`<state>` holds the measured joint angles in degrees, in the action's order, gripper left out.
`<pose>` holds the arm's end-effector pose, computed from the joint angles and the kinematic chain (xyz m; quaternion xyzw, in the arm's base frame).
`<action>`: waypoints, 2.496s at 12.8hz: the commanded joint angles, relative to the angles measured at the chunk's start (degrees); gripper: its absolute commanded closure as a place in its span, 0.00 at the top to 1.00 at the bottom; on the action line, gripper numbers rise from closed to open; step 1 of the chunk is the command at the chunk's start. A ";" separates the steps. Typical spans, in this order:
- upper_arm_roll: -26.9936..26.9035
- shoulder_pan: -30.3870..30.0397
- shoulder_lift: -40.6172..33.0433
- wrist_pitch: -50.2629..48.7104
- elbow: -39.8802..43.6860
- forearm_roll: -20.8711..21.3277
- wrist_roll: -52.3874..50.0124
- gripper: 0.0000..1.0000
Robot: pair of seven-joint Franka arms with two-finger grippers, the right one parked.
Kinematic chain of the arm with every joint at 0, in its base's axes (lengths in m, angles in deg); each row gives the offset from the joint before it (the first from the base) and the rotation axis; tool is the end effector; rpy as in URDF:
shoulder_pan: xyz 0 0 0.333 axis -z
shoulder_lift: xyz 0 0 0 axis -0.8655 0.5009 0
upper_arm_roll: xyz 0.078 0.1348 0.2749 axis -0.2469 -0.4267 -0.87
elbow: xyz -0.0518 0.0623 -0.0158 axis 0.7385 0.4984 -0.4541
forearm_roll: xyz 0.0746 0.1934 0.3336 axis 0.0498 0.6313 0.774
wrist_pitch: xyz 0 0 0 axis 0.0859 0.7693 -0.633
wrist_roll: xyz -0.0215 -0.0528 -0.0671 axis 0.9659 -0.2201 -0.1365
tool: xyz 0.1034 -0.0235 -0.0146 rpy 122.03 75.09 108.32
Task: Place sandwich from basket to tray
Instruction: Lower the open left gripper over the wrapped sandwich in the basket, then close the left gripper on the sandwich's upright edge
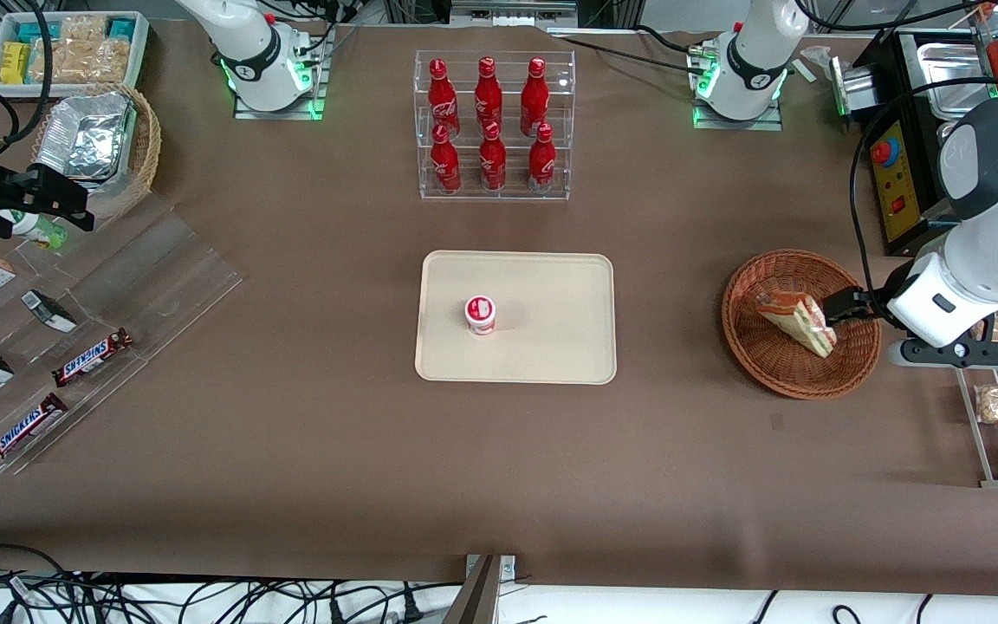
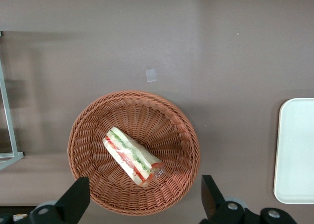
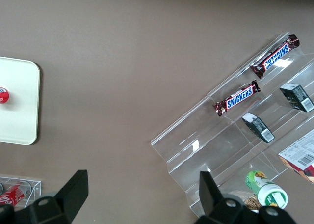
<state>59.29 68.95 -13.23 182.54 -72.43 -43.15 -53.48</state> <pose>0.6431 -0.0233 0.4779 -0.9997 0.0030 0.0168 0.0160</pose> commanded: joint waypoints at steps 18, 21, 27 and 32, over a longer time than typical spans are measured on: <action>-0.57 -2.51 1.89 22.69 -23.25 1.46 -45.44 1.00; -0.65 -2.51 -0.92 25.85 -28.61 1.46 -46.67 1.00; -0.57 -2.51 -1.01 35.16 -36.44 1.63 -49.67 1.00; -0.48 -2.33 -0.75 35.97 -36.80 1.63 -51.68 1.00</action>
<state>58.60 66.43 -12.15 218.04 -107.76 -42.93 -102.89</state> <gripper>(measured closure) 0.000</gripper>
